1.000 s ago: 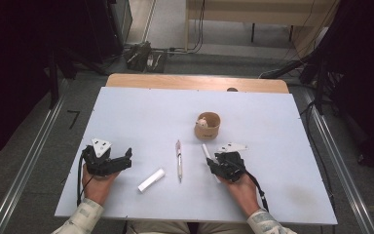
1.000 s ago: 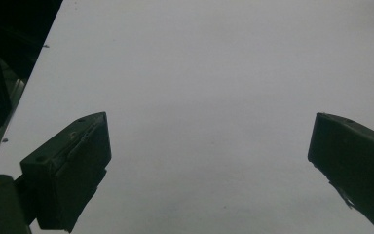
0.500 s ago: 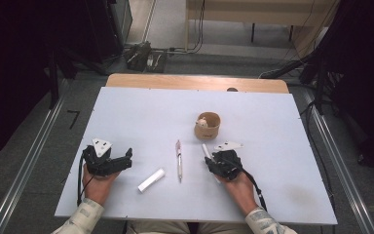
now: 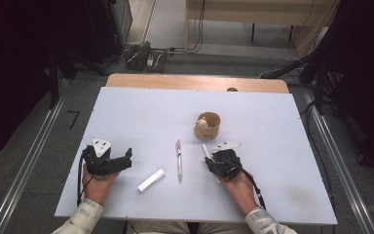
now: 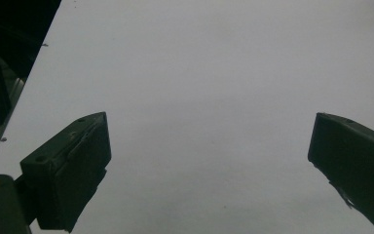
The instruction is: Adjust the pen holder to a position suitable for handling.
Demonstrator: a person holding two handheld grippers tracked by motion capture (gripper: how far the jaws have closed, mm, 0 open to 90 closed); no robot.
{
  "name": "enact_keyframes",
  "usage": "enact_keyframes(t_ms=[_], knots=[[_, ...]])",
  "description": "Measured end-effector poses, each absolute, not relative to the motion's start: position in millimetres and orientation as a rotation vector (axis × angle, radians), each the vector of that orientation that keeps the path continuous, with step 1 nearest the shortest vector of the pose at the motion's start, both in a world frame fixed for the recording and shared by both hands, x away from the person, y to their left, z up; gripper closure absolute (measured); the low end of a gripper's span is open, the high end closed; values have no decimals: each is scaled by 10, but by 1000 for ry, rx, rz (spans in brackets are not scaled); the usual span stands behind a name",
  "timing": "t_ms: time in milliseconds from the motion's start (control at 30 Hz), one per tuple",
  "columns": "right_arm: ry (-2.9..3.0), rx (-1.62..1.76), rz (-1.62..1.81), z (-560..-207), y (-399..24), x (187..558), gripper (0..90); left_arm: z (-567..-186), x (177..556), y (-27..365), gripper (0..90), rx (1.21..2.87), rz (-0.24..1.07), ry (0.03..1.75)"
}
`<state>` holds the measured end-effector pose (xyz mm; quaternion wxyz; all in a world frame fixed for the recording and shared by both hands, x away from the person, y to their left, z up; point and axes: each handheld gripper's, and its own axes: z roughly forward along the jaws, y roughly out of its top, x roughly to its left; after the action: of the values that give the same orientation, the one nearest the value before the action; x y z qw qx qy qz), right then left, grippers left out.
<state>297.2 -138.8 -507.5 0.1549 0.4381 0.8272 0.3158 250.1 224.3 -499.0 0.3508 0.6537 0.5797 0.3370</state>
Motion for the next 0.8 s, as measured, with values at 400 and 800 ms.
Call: enact_keyframes(t_ms=[400,800], knots=[[2388,1253,852,-5056,-1362,2969,679,-4988,2499,2241,31,1693,873,1499],[2391,1247,814,-5043,-1341,2949,719,-4984,2496,2248,31,1694,871,1496]])
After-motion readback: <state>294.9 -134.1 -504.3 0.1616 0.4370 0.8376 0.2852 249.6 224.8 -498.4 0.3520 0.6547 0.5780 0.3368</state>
